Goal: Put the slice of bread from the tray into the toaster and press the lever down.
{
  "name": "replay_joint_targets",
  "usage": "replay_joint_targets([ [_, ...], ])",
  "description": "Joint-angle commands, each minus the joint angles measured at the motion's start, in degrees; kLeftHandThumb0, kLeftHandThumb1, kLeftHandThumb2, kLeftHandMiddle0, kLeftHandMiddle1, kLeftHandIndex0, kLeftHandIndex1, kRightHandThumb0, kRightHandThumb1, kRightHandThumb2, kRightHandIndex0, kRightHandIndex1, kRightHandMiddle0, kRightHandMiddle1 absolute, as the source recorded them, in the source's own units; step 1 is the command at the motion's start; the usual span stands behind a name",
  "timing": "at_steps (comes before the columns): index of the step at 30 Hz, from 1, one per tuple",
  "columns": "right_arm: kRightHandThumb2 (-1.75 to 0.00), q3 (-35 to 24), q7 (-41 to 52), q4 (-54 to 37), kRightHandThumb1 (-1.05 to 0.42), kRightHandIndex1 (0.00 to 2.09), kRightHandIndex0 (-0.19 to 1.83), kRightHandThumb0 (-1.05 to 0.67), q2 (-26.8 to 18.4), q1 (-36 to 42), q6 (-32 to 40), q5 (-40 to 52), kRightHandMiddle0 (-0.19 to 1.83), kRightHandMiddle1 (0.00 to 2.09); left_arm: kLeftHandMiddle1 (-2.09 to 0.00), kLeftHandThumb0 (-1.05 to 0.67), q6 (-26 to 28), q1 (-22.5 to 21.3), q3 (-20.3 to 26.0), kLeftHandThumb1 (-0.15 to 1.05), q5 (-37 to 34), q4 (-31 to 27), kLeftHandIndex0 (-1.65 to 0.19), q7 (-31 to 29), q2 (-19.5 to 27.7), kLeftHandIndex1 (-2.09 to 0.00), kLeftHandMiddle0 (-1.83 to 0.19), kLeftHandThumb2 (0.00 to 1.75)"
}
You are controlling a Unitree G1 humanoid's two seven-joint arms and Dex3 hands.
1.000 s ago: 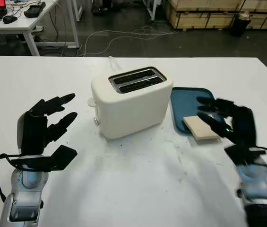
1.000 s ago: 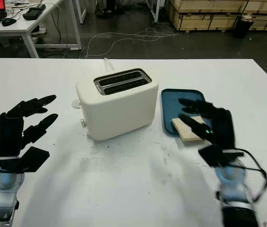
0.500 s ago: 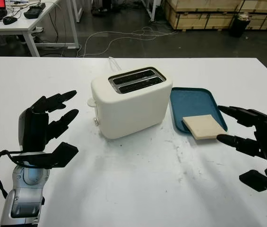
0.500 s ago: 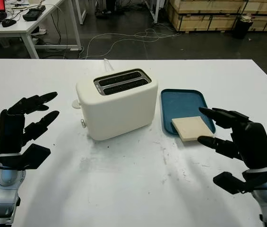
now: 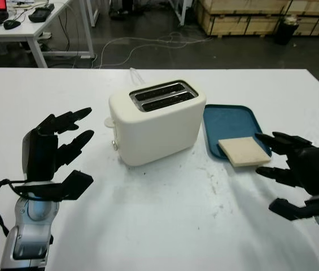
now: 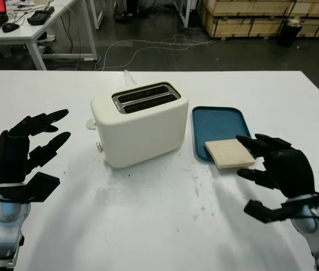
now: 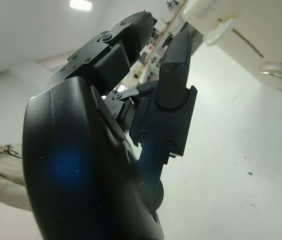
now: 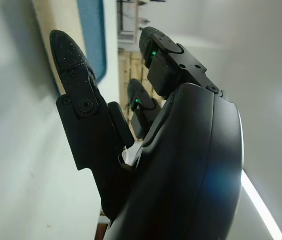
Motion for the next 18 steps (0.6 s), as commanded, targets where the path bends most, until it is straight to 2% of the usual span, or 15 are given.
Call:
replay_joint_targets([
  [1, 0.0, 1.6, -1.6, 2.1, -0.76, 0.02, 0.57, -0.55, -1.2, -1.8, 0.4, -0.5, 0.56, 0.0, -1.18, -0.32, -0.4, -0.5, 0.0, 0.92, -0.2, 0.3, -0.93, 0.1, 0.2, -0.02, -0.53, 0.2],
  [10, 0.0, 6.2, -3.5, 5.7, -0.77, 0.02, 0.56, -0.53, -2.4, -4.0, 1.3, -0.2, 0.55, 0.0, -1.22, -0.28, -2.6, -0.8, 0.1, 0.92, -0.5, 1.8, -0.93, 0.6, 0.5, -0.02, -0.55, 0.28],
  [18, 0.0, 8.5, -1.4, 5.4, -0.75, 0.01, 0.55, -0.5, -3.7, -4.8, 2.6, 0.0, 0.54, 0.0, -1.3, -0.28, -3.2, -1.0, 0.5, 0.92, -0.6, 2.0, -0.93, 1.0, 0.1, -0.02, -0.55, 0.3],
])
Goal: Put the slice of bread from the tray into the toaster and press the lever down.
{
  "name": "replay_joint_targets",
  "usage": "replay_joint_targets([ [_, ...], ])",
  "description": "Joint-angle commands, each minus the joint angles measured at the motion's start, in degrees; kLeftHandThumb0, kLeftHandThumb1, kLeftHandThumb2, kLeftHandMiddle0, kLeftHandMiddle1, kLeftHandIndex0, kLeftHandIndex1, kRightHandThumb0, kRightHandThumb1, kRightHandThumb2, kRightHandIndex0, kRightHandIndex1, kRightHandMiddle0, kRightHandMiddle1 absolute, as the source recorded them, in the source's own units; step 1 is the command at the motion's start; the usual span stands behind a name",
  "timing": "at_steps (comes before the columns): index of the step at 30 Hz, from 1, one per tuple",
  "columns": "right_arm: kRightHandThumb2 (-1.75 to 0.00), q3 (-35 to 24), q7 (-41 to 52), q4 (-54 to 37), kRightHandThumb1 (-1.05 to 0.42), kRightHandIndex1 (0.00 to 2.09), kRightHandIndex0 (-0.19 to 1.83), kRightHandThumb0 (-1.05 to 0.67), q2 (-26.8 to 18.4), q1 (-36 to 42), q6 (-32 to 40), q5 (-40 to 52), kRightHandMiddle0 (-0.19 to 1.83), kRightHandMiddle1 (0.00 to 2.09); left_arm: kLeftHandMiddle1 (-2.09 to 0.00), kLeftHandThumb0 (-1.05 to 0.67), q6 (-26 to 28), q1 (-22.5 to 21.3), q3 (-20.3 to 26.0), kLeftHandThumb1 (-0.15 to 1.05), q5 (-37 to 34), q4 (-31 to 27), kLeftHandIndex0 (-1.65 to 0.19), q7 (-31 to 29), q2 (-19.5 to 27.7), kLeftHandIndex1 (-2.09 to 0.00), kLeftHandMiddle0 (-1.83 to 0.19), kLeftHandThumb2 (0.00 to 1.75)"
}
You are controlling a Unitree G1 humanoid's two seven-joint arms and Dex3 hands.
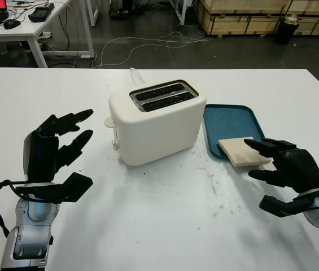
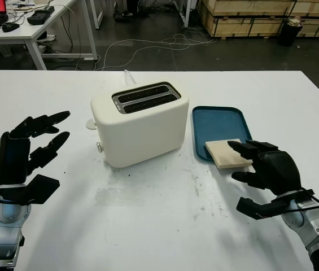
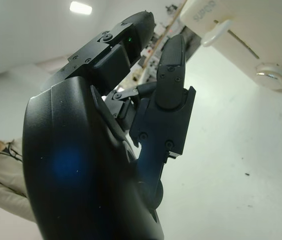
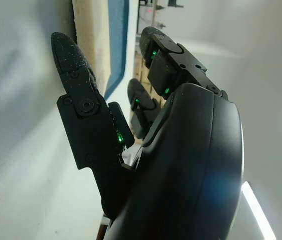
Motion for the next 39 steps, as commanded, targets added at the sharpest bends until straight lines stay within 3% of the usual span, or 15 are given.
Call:
replay_joint_targets([
  [1, 0.0, 1.0, 0.7, -0.3, -0.75, 0.01, 0.54, -0.51, -1.2, -1.4, 1.0, -0.1, 0.53, 0.0, -1.3, -0.28, -0.5, -0.9, 0.2, 0.92, -0.3, -0.2, -0.93, 0.6, -0.1, -0.02, -0.55, 0.29],
  [14, 0.0, 8.8, -7.8, 4.7, -0.74, 0.01, 0.54, -0.48, -1.6, -6.3, 6.4, -8.1, 0.53, 0.01, -1.24, -0.27, -1.5, -1.0, 0.4, 0.92, -0.7, -0.2, -0.95, 1.1, 0.1, -0.03, -0.56, 0.25],
  [30, 0.0, 14.1, -10.5, 5.4, -0.76, 0.03, 0.57, -0.48, -1.4, -8.2, 10.4, -10.6, 0.55, 0.02, -1.3, -0.3, -5.7, -1.7, 1.8, 0.92, -1.4, 2.1, -0.98, 4.0, -0.5, -0.04, -0.6, 0.21],
  [39, 0.0, 17.5, -11.4, 6.6, -0.75, 0.06, 0.6, -0.47, -0.9, -8.9, 15.1, -12.1, 0.57, 0.02, -1.29, -0.27, -4.4, -0.8, 2.1, 0.92, -3.4, 0.3, -0.98, 2.1, -0.8, -0.04, -0.6, 0.18],
])
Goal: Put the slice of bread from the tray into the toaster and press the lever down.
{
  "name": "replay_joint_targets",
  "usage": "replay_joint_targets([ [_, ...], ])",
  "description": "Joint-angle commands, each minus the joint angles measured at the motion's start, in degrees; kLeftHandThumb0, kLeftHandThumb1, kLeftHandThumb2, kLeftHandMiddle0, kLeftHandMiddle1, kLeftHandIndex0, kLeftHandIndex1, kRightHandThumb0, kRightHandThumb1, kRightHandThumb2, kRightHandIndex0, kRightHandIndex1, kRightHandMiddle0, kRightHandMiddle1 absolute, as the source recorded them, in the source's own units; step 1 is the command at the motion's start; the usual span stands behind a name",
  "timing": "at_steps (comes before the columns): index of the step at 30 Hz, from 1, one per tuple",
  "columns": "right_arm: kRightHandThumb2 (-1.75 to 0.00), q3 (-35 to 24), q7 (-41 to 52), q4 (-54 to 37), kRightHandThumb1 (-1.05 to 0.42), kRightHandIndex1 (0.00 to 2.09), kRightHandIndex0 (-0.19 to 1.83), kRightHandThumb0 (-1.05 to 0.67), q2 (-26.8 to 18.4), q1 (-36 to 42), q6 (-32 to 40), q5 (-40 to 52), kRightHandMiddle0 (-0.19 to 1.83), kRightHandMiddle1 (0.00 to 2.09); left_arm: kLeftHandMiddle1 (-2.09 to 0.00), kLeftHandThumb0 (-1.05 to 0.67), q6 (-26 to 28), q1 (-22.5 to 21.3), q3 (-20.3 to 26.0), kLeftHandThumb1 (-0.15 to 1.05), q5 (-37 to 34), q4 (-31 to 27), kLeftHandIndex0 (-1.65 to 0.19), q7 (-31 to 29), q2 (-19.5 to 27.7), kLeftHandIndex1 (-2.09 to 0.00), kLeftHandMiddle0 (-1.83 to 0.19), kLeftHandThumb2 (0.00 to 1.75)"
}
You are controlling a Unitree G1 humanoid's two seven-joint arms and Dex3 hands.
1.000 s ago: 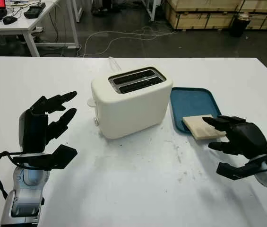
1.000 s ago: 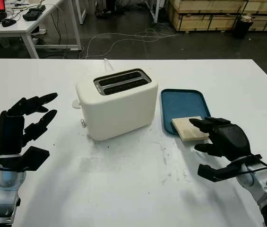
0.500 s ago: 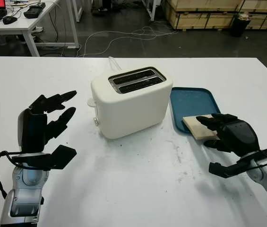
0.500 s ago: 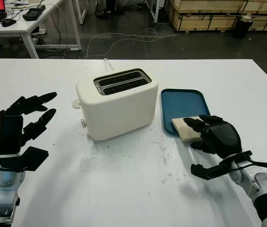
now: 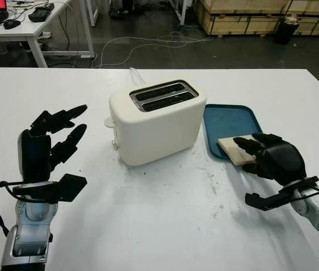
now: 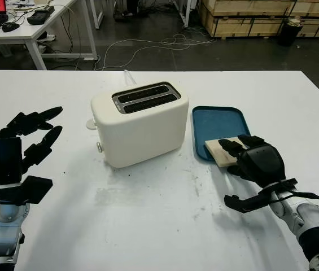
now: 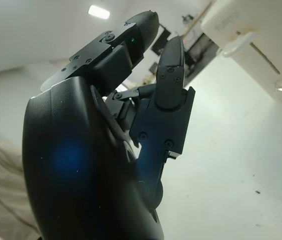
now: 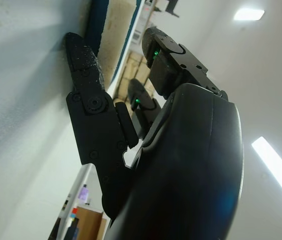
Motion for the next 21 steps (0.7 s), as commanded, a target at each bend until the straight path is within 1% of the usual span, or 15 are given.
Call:
replay_joint_targets([
  [1, 0.0, 1.6, -0.1, 1.3, -0.75, 0.07, 0.62, -0.46, 0.5, -0.3, 1.4, -1.5, 0.58, 0.03, -1.3, -0.27, 0.4, 0.3, 0.4, 0.92, -0.9, -0.9, -0.98, -0.5, -0.1, -0.04, -0.6, 0.17],
  [4, -0.01, 2.8, -1.0, 2.4, -0.78, 0.1, 0.65, -0.41, 0.8, -0.8, 2.4, -2.0, 0.6, 0.03, -1.32, -0.27, 0.9, 0.5, 0.5, 0.92, -1.2, -1.3, -0.98, -1.0, -0.3, -0.04, -0.6, 0.17],
  [7, -0.02, 4.1, -2.7, 3.5, -0.84, 0.2, 0.71, -0.36, 0.9, -1.4, 3.3, -2.9, 0.68, 0.06, -1.31, -0.26, 0.4, 0.5, 0.7, 0.92, -1.2, -1.2, -0.98, -1.0, -0.4, -0.04, -0.6, 0.16],
  [8, -0.01, 4.3, -2.5, 3.6, -0.86, 0.38, 0.66, -0.35, 1.0, -1.5, 3.8, -2.8, 0.71, 0.06, -1.31, -0.26, 0.4, 0.5, 0.6, 0.92, -1.2, -1.3, -0.98, -1.0, -0.4, -0.04, -0.6, 0.16],
  [9, -0.05, 4.6, -2.5, 3.8, -0.9, 0.73, 0.55, -0.36, 1.1, -1.6, 4.0, -2.7, 0.78, 0.12, -1.3, -0.26, 0.4, 0.5, 0.6, 0.92, -1.2, -1.3, -0.99, -1.1, -0.4, -0.04, -0.6, 0.16],
  [10, -0.1, 4.8, -2.5, 4.0, -0.91, 1.02, 0.51, -0.37, 1.1, -1.7, 4.2, -2.6, 0.79, 0.3, -1.3, -0.26, 0.6, 0.5, 0.6, 0.92, -1.1, -1.4, -0.99, -1.1, -0.5, -0.04, -0.6, 0.16],
  [12, -0.2, 5.1, -2.9, 3.8, -0.92, 1.37, 0.49, -0.39, 1.1, -1.6, 3.9, -2.3, 0.59, 0.88, -1.29, -0.27, 0.8, 0.5, 0.6, 0.92, -1.0, -1.5, -0.98, -1.2, -0.5, -0.03, -0.61, 0.16],
  [14, -0.29, 5.3, -3.6, 3.6, -0.92, 1.51, 0.56, -0.43, 0.9, -1.6, 3.5, -2.1, 0.53, 1.07, -1.28, -0.26, 0.4, 0.5, 0.7, 0.92, -1.1, -1.2, -0.99, -1.2, -0.3, -0.03, -0.61, 0.16],
  [19, -0.33, 6.5, -6.5, 4.8, -0.92, 1.66, 0.64, -0.49, 0.7, -2.1, 3.3, -2.9, 0.53, 1.2, -1.25, -0.27, 0.4, 0.3, 0.6, 0.92, -1.0, -1.1, -0.99, -1.2, -0.3, -0.03, -0.62, 0.17],
  [20, -0.36, 6.8, -7.1, 5.0, -0.92, 1.71, 0.73, -0.51, 0.6, -2.2, 3.4, -3.1, 0.5, 1.41, -1.24, -0.27, 0.5, 0.3, 0.6, 0.92, -0.9, -1.2, -0.99, -1.2, -0.3, -0.03, -0.63, 0.17],
  [21, -0.37, 7.0, -7.8, 5.3, -0.92, 1.73, 0.78, -0.52, 0.6, -2.4, 3.4, -3.3, 0.49, 1.52, -1.24, -0.27, 0.6, 0.2, 0.5, 0.92, -1.0, -1.3, -0.99, -1.3, -0.4, -0.03, -0.64, 0.17],
])
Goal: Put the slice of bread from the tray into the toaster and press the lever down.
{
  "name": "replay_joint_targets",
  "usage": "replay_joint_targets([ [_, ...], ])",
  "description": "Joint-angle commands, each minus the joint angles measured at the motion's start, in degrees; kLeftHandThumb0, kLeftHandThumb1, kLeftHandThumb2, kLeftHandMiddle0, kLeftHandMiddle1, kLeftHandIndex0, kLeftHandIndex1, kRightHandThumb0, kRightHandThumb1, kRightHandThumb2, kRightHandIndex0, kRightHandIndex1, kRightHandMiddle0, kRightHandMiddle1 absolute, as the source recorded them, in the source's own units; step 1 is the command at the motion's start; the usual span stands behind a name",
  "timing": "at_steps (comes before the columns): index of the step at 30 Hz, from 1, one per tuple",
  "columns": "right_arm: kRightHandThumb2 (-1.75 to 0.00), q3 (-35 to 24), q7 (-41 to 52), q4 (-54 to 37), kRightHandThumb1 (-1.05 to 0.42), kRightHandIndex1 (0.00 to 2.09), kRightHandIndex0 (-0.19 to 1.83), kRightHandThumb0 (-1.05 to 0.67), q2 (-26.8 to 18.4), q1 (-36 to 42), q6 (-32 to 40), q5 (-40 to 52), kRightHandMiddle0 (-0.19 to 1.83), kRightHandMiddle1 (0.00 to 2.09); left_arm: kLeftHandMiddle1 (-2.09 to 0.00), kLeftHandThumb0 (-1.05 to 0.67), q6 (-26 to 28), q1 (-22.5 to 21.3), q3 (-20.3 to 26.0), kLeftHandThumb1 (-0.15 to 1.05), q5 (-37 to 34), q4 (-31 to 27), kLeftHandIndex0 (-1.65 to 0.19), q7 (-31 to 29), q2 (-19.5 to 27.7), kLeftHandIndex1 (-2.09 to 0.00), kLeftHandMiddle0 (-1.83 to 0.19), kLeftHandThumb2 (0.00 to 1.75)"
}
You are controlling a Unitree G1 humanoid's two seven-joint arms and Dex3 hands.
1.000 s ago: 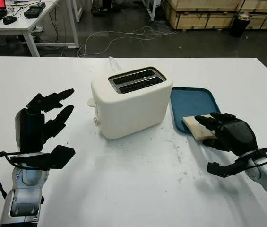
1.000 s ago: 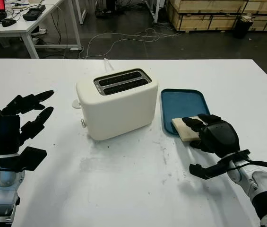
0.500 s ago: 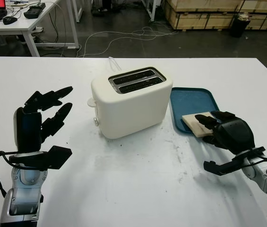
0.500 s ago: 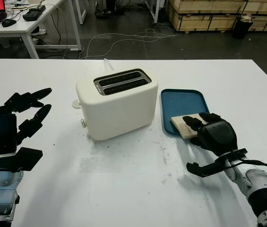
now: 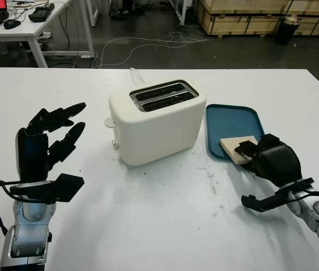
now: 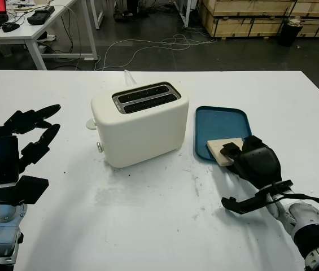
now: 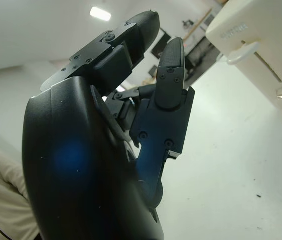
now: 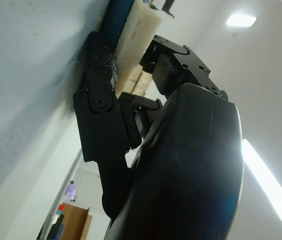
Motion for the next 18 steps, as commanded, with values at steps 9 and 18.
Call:
replay_joint_targets([
  [9, -0.46, 0.8, -2.8, 0.8, -0.92, 1.75, 0.94, -0.57, -0.4, -1.3, -2.6, 0.0, 0.5, 1.75, -1.24, -0.28, 0.7, 0.0, -0.1, 0.92, 0.0, -0.7, -0.99, -0.7, 0.0, -0.03, -0.63, 0.17],
  [18, -0.61, -3.0, -0.5, -0.8, -0.92, 1.75, 0.9, -0.61, -1.6, -2.8, -8.1, 3.7, 0.43, 1.75, -1.23, -0.27, 0.7, -0.3, -0.2, 0.92, 0.3, -0.5, -0.99, -0.7, -0.1, -0.02, -0.64, 0.16],
])
